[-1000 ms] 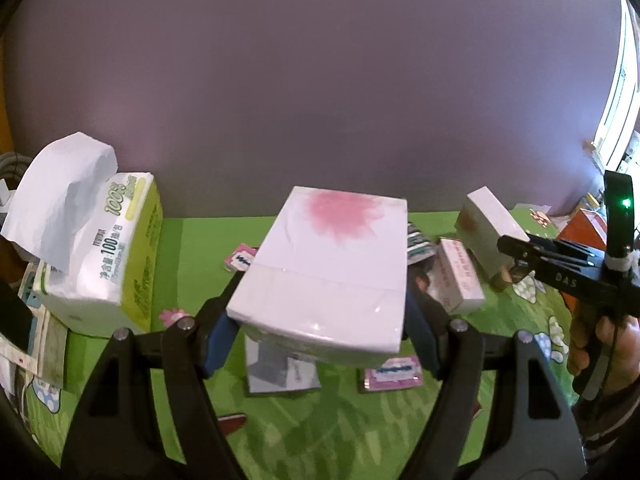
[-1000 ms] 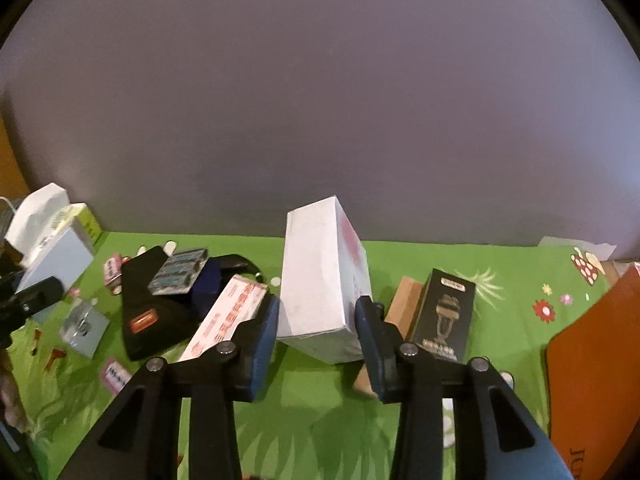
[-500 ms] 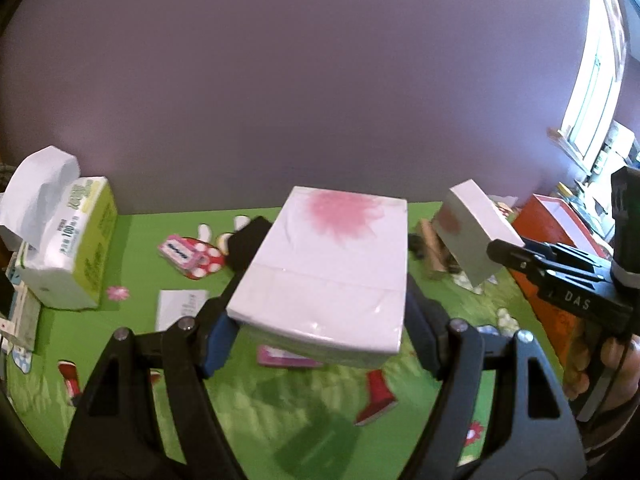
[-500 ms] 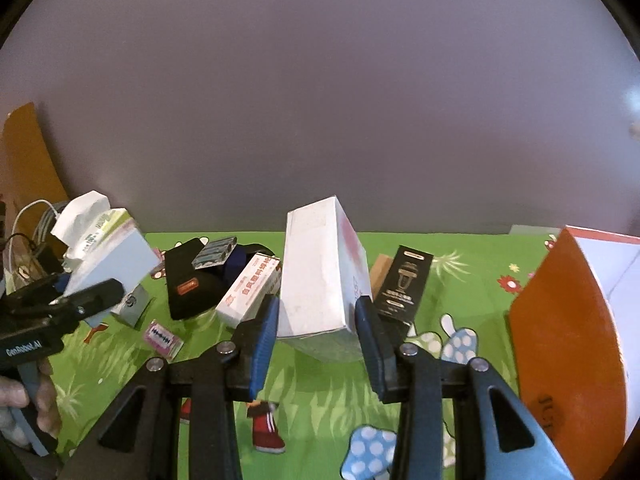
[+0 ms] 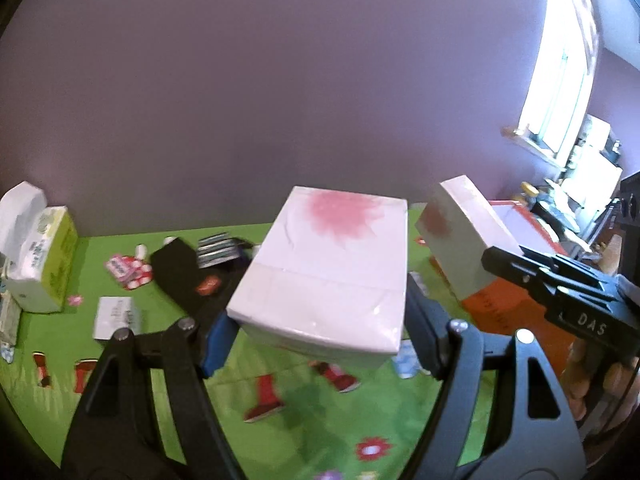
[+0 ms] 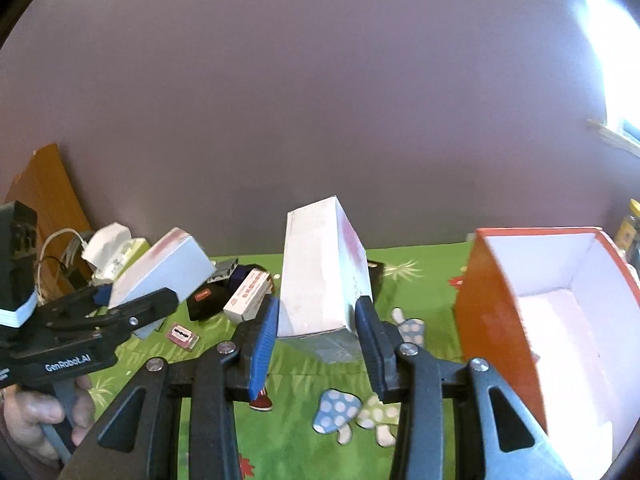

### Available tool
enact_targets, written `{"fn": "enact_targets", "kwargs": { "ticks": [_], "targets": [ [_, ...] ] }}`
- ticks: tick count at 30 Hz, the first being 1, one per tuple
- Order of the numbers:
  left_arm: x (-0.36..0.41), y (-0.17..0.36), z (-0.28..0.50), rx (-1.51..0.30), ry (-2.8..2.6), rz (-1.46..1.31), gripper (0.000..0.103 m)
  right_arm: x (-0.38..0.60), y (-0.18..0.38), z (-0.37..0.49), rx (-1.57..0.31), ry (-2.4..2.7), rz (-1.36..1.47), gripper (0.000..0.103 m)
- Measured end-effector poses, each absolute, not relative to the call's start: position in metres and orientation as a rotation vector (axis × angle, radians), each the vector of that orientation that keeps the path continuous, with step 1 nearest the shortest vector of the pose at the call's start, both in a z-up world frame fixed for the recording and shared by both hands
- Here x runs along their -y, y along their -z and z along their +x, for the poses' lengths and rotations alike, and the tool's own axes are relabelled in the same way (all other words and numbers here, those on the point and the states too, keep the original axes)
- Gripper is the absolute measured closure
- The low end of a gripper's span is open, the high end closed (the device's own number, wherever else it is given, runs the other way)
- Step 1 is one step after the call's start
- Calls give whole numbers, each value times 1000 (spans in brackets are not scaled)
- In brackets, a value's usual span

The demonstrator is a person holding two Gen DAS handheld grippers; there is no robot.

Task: Organize objects
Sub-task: 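Carry both held pink-printed boxes over the orange storage box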

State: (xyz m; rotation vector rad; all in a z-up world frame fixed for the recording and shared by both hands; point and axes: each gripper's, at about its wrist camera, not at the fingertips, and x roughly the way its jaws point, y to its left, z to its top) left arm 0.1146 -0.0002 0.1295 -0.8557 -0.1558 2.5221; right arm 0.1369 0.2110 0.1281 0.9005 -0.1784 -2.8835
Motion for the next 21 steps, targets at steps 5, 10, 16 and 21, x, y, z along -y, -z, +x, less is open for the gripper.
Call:
{"fn": "enact_targets", "kwargs": {
  "ticks": [5,10,16,21],
  "targets": [
    [-33,-146,132,120,-2480,-802,27,-240,-143,170,194,2938,853,62],
    [-71,-159,154,58,-2433,-754,27,-276,-151,200,225,3005,831,62],
    [-124,-167,175,-28,-2369,-739,27,-319,-150,220,267,3097,839,62],
    [-173,-168,185,-100,-2313,-746,27,-356,-140,229,310,3170,882,62]
  ]
}}
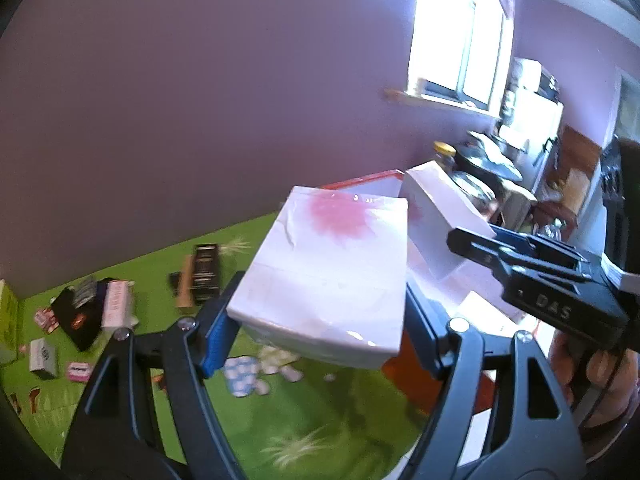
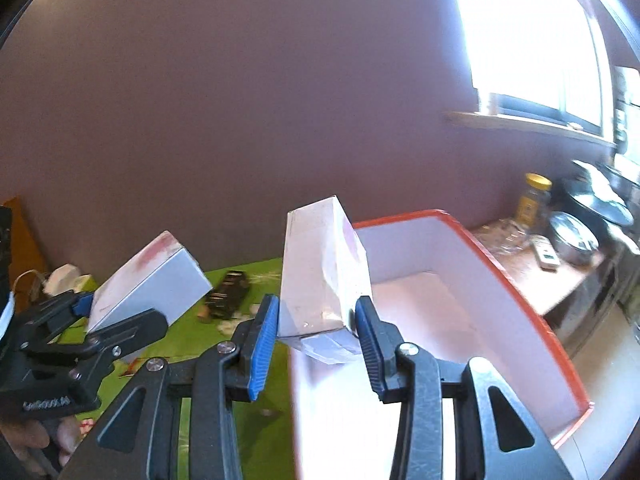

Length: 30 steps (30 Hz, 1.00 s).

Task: Organize objects
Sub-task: 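Carry both held pink-printed boxes over the orange storage box, then open both grippers to drop the boxes into the orange storage box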

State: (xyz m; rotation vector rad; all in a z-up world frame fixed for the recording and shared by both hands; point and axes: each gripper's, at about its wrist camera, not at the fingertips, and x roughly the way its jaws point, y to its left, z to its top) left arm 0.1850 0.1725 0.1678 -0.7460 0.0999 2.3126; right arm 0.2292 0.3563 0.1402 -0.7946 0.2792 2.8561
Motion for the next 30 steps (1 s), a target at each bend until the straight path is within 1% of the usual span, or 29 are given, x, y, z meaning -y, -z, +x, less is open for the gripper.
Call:
{"fn": "enact_targets", "kwargs": {
  "ticks": [8,12,20,23,25,28,30],
  "targets": [
    [-250,-156,205,-281,-2236,-732,27,-419,-122,233,-350,-2717,-840,62],
    [-276,-145,208,-333,-2183,-752,27,-432,-112,235,-363,-2685,-877,62],
    [-304,-125,208,-373,-2115,-816,26,-442,-89,231,-356,-2657,-955,61],
    [-305,-123,209,-366,-2106,-817,19,-443,-83,228,-361,-2660,-983,61],
    [-301,-125,212,-352,-2105,-803,10,-445,-83,227,-380,-2663,-979,61],
    [-295,-127,215,-322,-2106,-788,6,-444,-87,228,-385,-2664,-961,49],
    [-288,-129,214,-277,-2102,-790,5,-441,-92,233,-388,-2672,-932,39]
  ]
}}
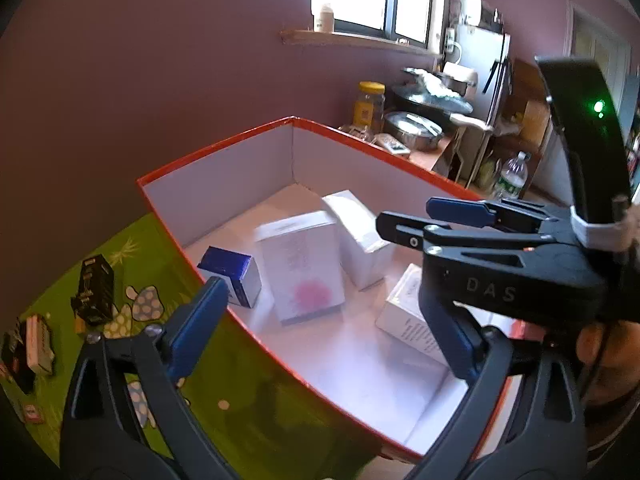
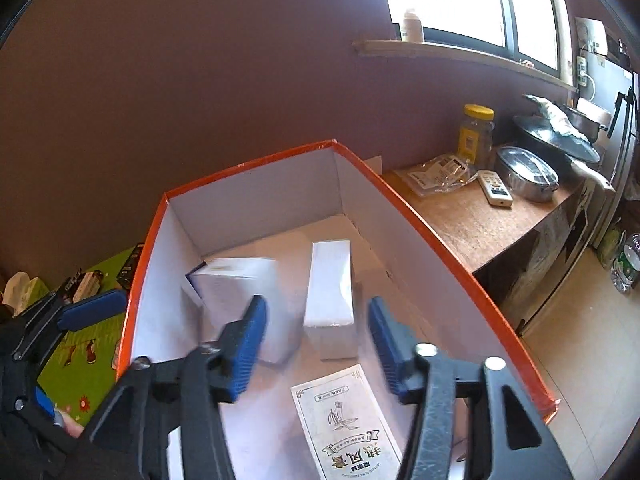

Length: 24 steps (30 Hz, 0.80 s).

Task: Organize objects
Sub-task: 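Open both grippers to drop the boxes into the orange storage box, then move both grippers back over the table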

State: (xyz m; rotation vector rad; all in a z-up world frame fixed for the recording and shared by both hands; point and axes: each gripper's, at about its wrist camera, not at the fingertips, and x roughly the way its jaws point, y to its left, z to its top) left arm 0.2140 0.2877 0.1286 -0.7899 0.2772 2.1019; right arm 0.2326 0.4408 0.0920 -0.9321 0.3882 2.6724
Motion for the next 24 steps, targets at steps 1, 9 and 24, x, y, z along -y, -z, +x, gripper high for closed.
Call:
{"fn": "enact_targets", "kwargs": {
  "ticks": [1,9,24],
  "targets": [
    [-282,-130,213,-244,-2097,-792,4,-440,-94,234,-393,-2677,-919,38],
    [-226,-144,205,-17,-2149,-770,2,-413,-116,238,-317,-2733,-823,30],
    [-57,-97,147,167,-2551,-899,2,-311,-134,222,-149,-2945,-864,22]
  ]
}}
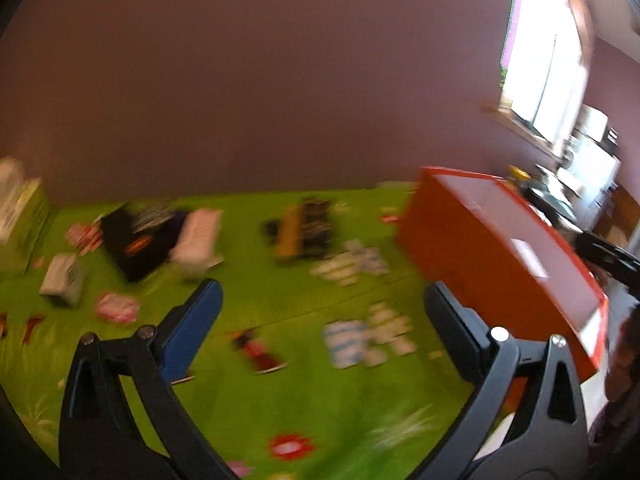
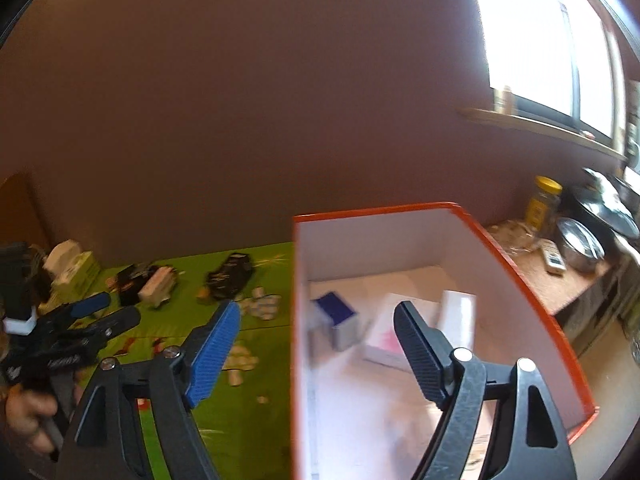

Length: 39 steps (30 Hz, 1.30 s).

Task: Organize objects
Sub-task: 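Move both grippers back over the table, then grasp the small flat white box with the left gripper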

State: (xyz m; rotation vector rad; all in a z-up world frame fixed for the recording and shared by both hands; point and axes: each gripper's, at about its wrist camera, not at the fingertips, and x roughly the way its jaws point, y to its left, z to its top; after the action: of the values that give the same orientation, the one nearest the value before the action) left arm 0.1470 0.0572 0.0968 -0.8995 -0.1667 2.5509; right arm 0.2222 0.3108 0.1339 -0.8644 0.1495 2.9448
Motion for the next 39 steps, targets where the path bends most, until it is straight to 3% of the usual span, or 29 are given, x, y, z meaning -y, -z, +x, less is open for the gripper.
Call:
{"fn": "enact_targets", "kwargs": {
  "ticks": [13,29,32,34,35,39],
  "targets": [
    [111,-60,137,307,-2864,-1079,2,-188,-106,193,99,-3099,-1091,20],
    [143,-21,61,208,-2827,-1320,9,-66,-45,131,318,-3155,-1404,20],
    [141,-12,52,195,-2804,-1325,25,-52,-38,118,281,-3154,-1470,20],
    [140,-6,48,183,-2787,-1344,45,-42,-32,109,255,-3148,-1512,20],
    [140,-3,47,182,-2779,-1348,50,-35,-30,105,251,-3149,-1526,20],
    [146,-2,48,221,-2791,-1292,53,-15,-19,90,235,-3120,-1544,20]
  ]
}}
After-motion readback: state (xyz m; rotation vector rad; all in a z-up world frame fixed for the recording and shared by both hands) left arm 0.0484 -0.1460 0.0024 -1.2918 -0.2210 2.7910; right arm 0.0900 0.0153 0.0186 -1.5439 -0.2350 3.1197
